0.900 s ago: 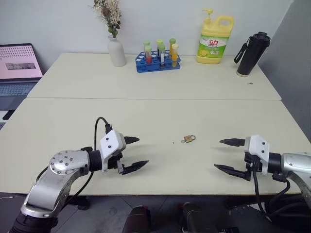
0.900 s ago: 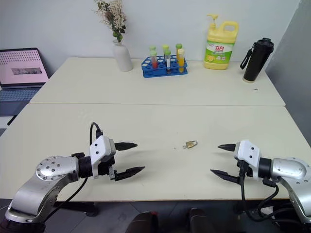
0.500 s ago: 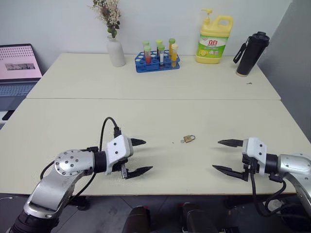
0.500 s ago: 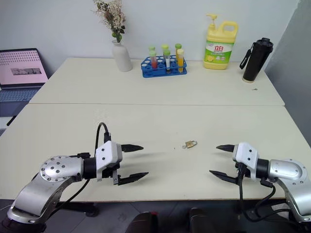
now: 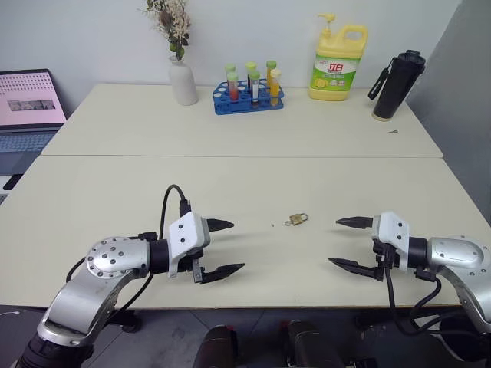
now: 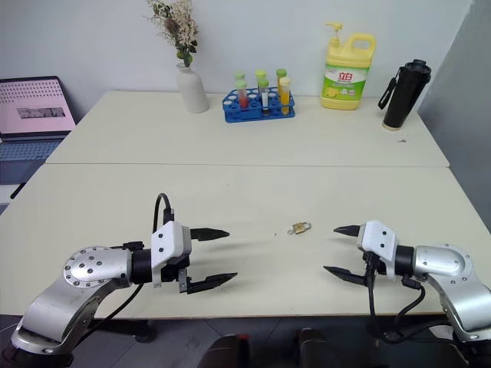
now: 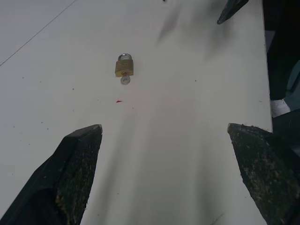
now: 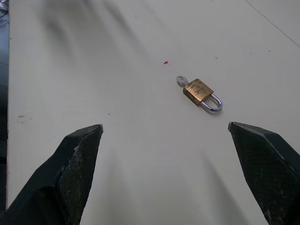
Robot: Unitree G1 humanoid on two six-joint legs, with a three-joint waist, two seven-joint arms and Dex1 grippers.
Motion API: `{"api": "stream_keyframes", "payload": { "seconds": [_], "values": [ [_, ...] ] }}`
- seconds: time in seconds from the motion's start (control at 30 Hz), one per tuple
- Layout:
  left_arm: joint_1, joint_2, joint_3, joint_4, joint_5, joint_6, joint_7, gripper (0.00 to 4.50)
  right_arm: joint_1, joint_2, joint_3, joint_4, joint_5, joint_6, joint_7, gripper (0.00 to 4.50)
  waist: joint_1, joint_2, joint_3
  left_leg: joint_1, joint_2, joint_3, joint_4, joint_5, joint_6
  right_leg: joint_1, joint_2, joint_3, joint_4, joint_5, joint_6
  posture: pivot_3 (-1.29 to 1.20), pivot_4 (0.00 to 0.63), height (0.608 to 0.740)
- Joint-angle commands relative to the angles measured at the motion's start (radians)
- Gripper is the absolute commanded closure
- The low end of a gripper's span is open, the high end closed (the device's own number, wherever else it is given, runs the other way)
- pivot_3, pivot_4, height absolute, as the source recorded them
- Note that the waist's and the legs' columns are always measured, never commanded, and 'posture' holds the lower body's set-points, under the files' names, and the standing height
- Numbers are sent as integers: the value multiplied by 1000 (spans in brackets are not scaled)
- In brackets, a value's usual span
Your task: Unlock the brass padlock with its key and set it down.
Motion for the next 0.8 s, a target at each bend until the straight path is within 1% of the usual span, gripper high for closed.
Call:
{"api": "stream_keyframes", "payload": {
  "seconds": [0.03, 0.23, 0.33, 0.4, 0.47, 0.53, 0.67, 0.8],
  "values": [
    [-12, -7, -5, -21, 4, -22, 6, 12, -113, -3, 38, 25, -33, -28, 33, 0, -3, 0, 0, 0, 0, 0, 0, 0, 0, 0, 0, 0, 0, 0, 0, 0, 150, 740],
    [-23, -28, -19, -31, 0, -17, 24, 12, -265, 29, 143, 114, -82, -48, 91, 0, -1, 0, 0, 0, 0, 0, 0, 0, 0, 0, 0, -1, 0, 0, -1, 0, 150, 740],
    [-32, -27, -25, -24, 9, -19, 22, 12, -396, 65, 222, 222, -110, -28, 155, 0, -1, 0, 0, 0, 0, 0, 0, 0, 0, 0, 0, 0, 0, 0, -1, 0, 150, 740],
    [-39, -25, -30, -19, 14, -22, 21, 12, -490, 100, 272, 326, -145, -47, 192, 0, -3, 0, 0, 0, 0, 0, 1, 0, 0, 0, 0, -1, 1, 0, 0, 0, 150, 740],
    [-47, -25, -40, -12, 35, -34, 26, 12, -602, 150, 332, 471, -198, -92, 238, 0, -3, 0, 0, 0, 0, 0, 1, 0, 0, 0, 0, -1, 1, 0, -1, 0, 150, 740],
    [-49, -26, -49, -7, 51, -44, 29, 12, -680, 190, 373, 600, -236, -119, 278, 0, -3, 0, 0, 1, 0, 1, 0, 0, 0, 0, 1, -1, 1, 1, -1, 0, 150, 740],
    [-43, -31, -49, -15, 56, -43, 39, 12, -787, 252, 425, 819, -299, -195, 343, 0, 0, 0, 0, 0, 0, 0, 0, 0, 0, -1, 0, -1, 0, 3, -6, 0, 150, 740],
    [-23, -28, -43, -30, 64, -43, 48, 12, -875, 312, 443, 1015, -354, -276, 363, 0, -1, 0, 0, -1, -1, 1, 0, 0, 0, -1, -1, -1, 0, 3, -6, 0, 150, 740]
  ]
}}
